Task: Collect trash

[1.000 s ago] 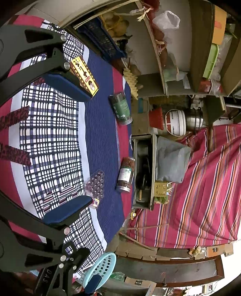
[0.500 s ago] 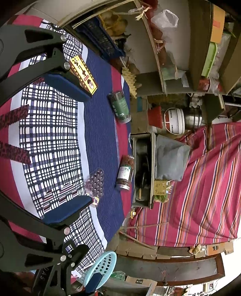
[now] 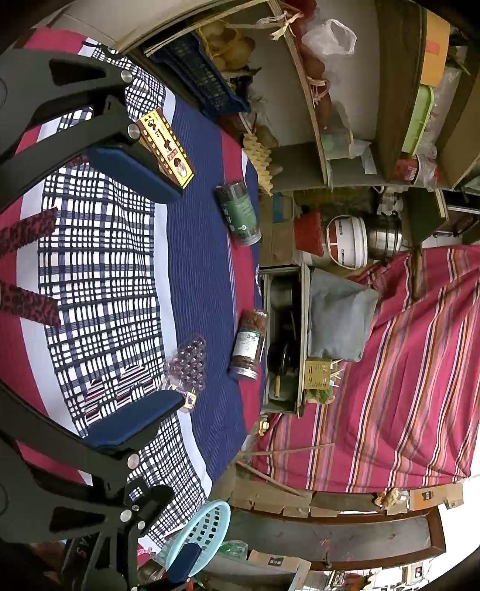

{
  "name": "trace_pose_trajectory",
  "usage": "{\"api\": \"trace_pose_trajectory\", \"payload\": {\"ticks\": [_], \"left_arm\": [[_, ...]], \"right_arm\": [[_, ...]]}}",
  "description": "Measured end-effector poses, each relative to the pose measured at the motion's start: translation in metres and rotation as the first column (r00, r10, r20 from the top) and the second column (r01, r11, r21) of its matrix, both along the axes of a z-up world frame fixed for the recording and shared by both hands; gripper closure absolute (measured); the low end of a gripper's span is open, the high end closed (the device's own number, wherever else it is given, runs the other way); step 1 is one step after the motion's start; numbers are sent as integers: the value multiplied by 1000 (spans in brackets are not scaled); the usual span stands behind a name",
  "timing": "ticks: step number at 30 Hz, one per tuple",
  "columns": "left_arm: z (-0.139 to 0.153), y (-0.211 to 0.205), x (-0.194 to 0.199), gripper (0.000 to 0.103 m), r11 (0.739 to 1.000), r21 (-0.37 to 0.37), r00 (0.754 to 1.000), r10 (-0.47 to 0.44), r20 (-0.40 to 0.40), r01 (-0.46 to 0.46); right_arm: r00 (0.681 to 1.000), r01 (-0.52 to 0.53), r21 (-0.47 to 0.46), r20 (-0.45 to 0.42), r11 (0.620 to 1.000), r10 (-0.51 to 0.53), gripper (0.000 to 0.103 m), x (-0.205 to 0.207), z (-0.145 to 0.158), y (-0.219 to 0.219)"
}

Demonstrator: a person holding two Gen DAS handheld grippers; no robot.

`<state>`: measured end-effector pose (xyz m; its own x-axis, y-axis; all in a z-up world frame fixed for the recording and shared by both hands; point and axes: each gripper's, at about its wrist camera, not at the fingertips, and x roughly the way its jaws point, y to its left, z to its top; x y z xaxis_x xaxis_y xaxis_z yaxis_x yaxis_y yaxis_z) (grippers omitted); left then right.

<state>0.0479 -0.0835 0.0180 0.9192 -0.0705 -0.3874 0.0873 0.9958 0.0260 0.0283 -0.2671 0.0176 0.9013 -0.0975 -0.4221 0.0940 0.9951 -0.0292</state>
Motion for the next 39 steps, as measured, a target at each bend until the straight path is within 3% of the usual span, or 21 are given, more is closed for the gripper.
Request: {"api": "trace_pose_trajectory", "payload": {"ticks": [39], "left_arm": [[1,0,-1,5,1000,-9,1000,5,9,-5]], "right_arm": [[1000,-1,1,4,1000,1,5,0,0,1]]}}
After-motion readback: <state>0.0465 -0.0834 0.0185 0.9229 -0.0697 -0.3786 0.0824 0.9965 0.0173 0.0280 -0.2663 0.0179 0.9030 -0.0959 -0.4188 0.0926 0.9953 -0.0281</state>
